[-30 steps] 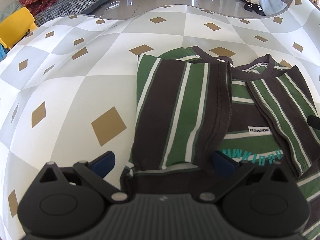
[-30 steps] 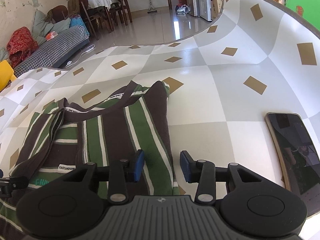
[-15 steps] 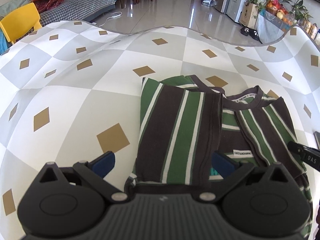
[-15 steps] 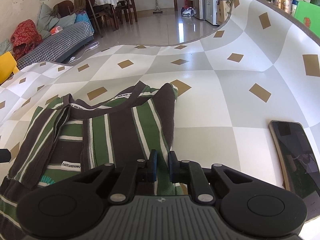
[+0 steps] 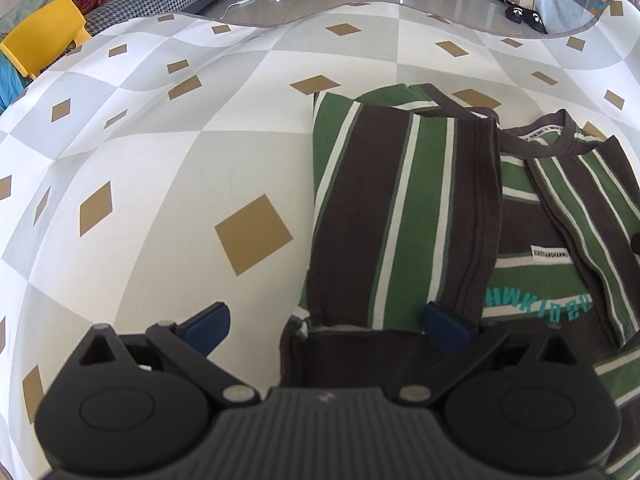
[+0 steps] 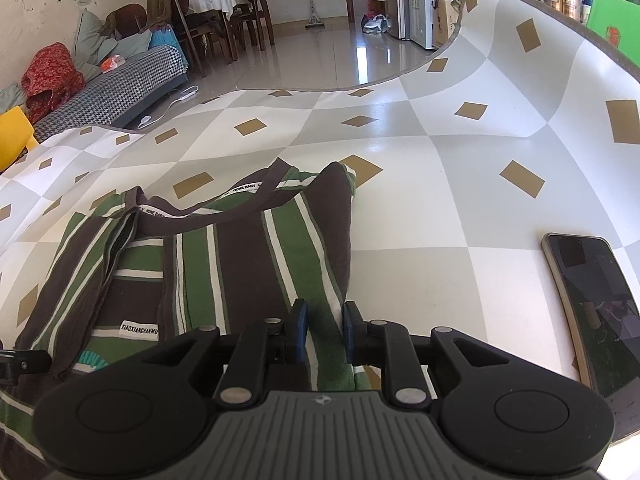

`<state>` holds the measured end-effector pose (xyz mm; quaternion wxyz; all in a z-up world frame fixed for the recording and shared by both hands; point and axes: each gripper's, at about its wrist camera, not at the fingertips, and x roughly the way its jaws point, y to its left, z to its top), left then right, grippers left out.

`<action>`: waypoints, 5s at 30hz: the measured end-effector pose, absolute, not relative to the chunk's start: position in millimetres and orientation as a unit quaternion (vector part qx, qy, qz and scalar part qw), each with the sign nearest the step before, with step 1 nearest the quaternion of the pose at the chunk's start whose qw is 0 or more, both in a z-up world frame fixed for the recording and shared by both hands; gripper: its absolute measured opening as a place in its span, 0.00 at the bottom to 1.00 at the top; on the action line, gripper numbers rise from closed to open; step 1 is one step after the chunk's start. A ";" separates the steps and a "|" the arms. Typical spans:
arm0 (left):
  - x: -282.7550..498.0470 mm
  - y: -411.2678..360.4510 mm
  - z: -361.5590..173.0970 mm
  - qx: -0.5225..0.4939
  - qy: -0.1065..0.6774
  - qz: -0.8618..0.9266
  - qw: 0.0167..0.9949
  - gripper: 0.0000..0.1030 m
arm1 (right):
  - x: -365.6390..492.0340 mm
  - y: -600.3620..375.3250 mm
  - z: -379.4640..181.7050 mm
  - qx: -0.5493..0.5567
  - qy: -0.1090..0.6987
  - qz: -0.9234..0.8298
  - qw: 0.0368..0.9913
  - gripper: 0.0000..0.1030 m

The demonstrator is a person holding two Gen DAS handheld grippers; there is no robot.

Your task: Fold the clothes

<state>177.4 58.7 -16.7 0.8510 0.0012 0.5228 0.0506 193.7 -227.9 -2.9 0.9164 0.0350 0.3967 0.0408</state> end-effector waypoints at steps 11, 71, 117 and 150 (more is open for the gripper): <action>177.3 58.5 -18.6 -0.009 0.525 0.047 0.850 1.00 | 187.2 -220.8 10.2 0.031 0.383 0.041 0.922 0.08; 149.3 123.1 -13.9 -0.126 0.565 0.061 0.813 1.00 | 214.0 -8.3 17.8 0.017 0.371 0.307 0.876 0.11; 68.4 97.8 -11.7 -0.059 0.536 0.073 0.839 1.00 | 104.6 -118.5 49.8 0.024 0.422 0.183 0.888 0.37; 16.5 81.9 -9.8 -0.042 0.527 0.074 0.846 1.00 | 25.3 -229.5 8.3 0.104 0.443 -0.047 0.889 0.40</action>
